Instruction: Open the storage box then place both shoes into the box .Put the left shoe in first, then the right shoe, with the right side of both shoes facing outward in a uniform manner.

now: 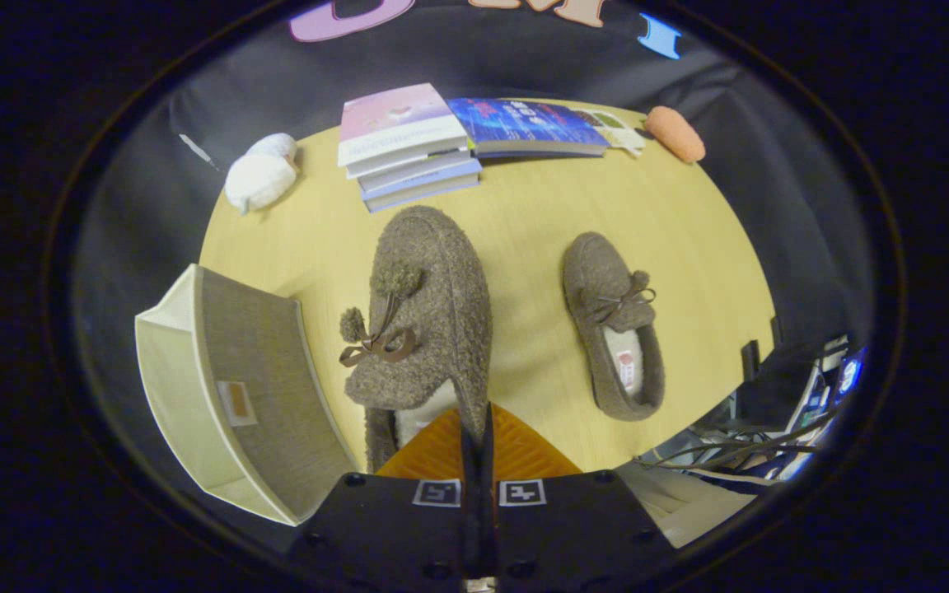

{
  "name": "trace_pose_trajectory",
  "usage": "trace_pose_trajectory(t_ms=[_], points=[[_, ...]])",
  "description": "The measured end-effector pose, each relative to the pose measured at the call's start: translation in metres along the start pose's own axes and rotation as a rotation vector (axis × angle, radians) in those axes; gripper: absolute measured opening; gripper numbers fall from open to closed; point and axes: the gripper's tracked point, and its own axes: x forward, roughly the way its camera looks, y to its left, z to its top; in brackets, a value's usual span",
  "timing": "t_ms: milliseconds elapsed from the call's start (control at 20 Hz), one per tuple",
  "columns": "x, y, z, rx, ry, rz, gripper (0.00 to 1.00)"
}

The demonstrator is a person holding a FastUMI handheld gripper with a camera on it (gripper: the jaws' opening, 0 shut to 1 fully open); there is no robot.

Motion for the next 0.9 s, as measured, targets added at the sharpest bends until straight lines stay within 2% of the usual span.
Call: trace_pose_trajectory(t_ms=[250, 450, 600, 900], points=[[-0.081, 0.043, 0.007, -0.009, -0.049, -0.049, 0.03], [-0.112, 0.124, -0.006, -0.046, -0.050, 0.039, 0.03], [-0.103, 0.178, -0.033, -0.088, -0.021, 0.115, 0.03], [-0.060, 0.233, -0.070, -0.186, 0.036, 0.117, 0.04]])
